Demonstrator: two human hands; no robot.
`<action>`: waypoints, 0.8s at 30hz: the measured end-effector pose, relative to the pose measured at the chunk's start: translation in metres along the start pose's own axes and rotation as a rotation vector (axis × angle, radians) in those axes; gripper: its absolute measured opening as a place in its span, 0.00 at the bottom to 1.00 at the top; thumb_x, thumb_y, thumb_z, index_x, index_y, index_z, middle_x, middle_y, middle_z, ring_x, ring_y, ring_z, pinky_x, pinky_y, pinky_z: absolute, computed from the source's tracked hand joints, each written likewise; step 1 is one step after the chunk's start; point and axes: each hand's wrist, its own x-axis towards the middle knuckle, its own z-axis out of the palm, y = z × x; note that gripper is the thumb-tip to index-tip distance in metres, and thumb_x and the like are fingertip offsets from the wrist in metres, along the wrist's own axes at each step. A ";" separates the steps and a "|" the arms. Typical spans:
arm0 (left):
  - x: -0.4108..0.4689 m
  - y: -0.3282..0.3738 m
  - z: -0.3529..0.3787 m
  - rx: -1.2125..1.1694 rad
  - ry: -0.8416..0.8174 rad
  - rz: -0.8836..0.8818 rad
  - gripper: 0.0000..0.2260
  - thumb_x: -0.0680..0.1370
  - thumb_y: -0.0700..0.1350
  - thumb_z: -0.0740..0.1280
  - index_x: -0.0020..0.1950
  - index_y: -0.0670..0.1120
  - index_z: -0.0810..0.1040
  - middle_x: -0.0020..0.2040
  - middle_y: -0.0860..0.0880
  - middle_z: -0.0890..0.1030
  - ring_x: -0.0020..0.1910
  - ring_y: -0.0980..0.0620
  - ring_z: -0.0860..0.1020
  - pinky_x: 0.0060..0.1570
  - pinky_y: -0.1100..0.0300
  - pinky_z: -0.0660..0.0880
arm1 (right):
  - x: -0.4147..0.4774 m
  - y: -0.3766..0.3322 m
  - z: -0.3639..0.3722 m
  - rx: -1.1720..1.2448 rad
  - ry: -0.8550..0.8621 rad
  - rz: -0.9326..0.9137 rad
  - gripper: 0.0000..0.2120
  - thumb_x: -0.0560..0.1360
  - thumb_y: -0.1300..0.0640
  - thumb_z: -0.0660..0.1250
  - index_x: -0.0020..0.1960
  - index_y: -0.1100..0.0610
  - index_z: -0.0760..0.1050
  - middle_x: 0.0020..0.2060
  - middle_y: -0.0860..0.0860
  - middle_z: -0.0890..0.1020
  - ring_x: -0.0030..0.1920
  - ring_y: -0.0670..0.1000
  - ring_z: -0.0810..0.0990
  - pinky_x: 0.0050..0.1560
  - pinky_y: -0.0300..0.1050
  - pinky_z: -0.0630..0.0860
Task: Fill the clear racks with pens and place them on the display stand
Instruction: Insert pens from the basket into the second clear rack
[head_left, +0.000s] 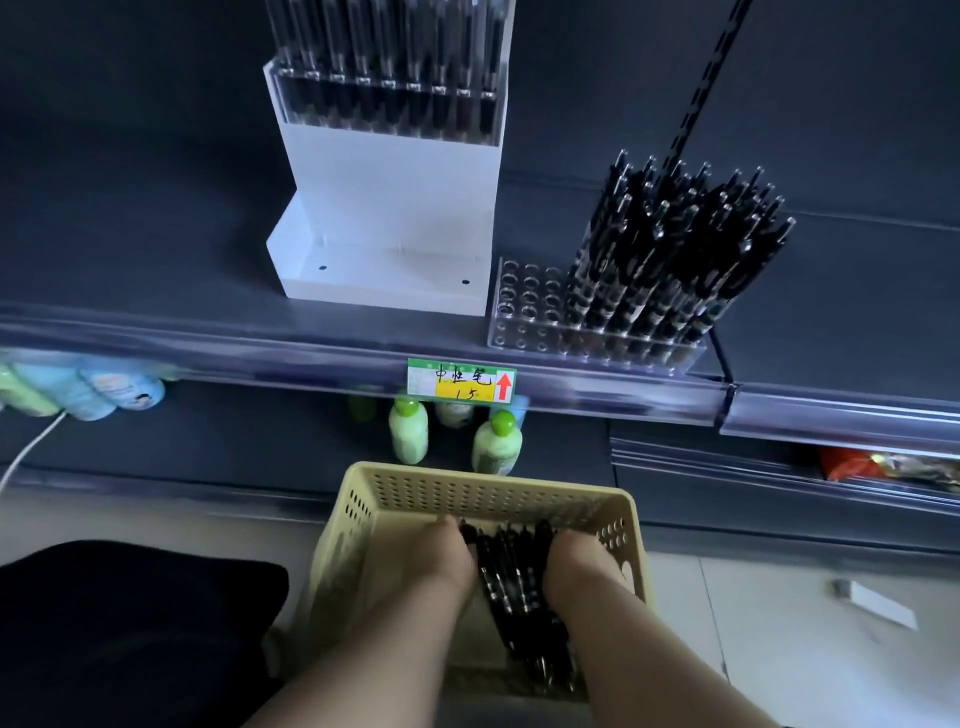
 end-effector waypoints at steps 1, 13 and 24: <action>0.002 0.003 0.003 -0.022 -0.001 -0.021 0.13 0.78 0.45 0.63 0.60 0.41 0.73 0.60 0.40 0.77 0.60 0.42 0.75 0.61 0.53 0.70 | 0.003 -0.001 0.002 0.040 0.003 0.005 0.15 0.78 0.65 0.56 0.62 0.62 0.73 0.61 0.58 0.77 0.61 0.56 0.75 0.48 0.32 0.72; 0.002 0.015 0.009 -0.297 -0.069 -0.076 0.10 0.76 0.43 0.68 0.55 0.41 0.78 0.55 0.41 0.81 0.53 0.43 0.80 0.51 0.57 0.75 | 0.003 0.003 -0.003 -0.123 0.038 -0.050 0.16 0.78 0.62 0.56 0.66 0.60 0.70 0.62 0.56 0.76 0.62 0.55 0.75 0.55 0.41 0.72; -0.062 0.050 -0.068 -0.224 0.142 0.330 0.11 0.71 0.44 0.72 0.53 0.47 0.78 0.52 0.48 0.82 0.50 0.50 0.79 0.47 0.64 0.71 | -0.057 -0.024 -0.047 -0.111 0.309 -0.357 0.15 0.76 0.53 0.59 0.61 0.54 0.64 0.51 0.56 0.79 0.47 0.58 0.77 0.43 0.48 0.74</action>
